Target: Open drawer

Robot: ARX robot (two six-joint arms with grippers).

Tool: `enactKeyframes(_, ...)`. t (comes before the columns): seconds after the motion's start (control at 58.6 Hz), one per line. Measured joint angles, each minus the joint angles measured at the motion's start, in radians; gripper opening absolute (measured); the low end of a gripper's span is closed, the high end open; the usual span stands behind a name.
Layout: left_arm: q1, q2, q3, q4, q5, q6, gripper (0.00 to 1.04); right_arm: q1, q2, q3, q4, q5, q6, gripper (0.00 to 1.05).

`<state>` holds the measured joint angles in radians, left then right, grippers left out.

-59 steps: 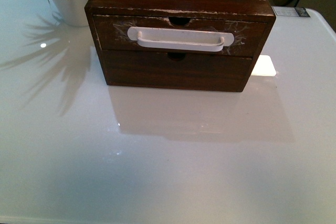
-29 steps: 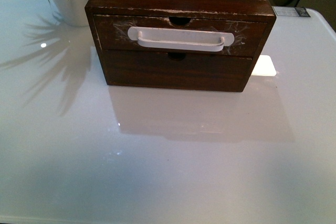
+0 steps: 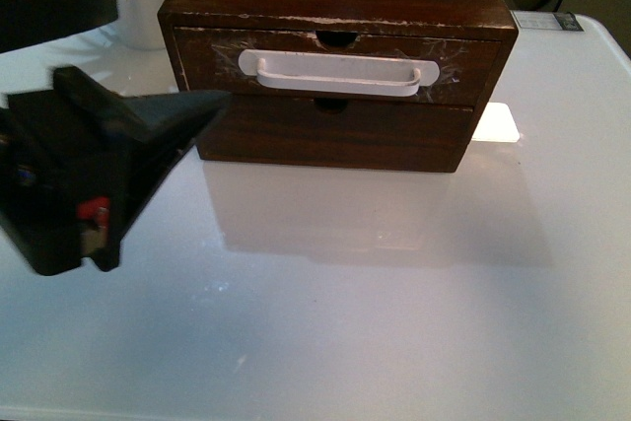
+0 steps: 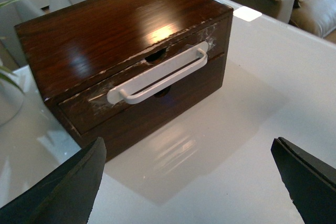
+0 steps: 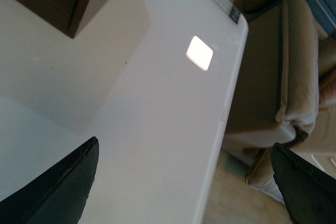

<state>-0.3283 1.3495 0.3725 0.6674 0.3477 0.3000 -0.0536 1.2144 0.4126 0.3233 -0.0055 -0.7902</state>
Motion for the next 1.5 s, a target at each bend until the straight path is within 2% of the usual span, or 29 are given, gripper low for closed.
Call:
enactKeyframes(0.085, -0.017, 0.141, 0.037, 0.090, 0.002, 0.106, 0.96, 0.002, 0.143, 0.064, 0.063, -0.088, -0.075, 0.96)
enactKeyframes(0.239, -0.032, 0.319, 0.092, 0.189, 0.000, 0.247, 0.96, 0.042, 0.321, 0.139, 0.128, -0.119, -0.156, 0.96)
enactKeyframes(0.461, -0.059, 0.431, 0.158, 0.254, 0.058, 0.274, 0.96, 0.134, 0.507, 0.199, 0.290, -0.238, -0.209, 0.96)
enactKeyframes(0.7, -0.095, 0.508, 0.258, 0.300, 0.040, 0.213, 0.96, 0.192, 0.666, 0.268, 0.386, -0.258, -0.257, 0.96)
enactKeyframes(0.888, -0.117, 0.629, 0.331, 0.330, -0.031, 0.261, 0.96, 0.207, 0.756, 0.322, 0.459, -0.251, -0.300, 0.96)
enactKeyframes(1.144, -0.109, 0.757, 0.380, 0.322, -0.036, 0.326, 0.96, 0.236, 0.803, 0.363, 0.436, -0.280, -0.356, 0.96)
enactKeyframes(1.502, -0.072, 0.817, 0.492, 0.233, -0.025, 0.397, 0.96, 0.306, 0.822, 0.447, 0.380, -0.288, -0.420, 0.96)
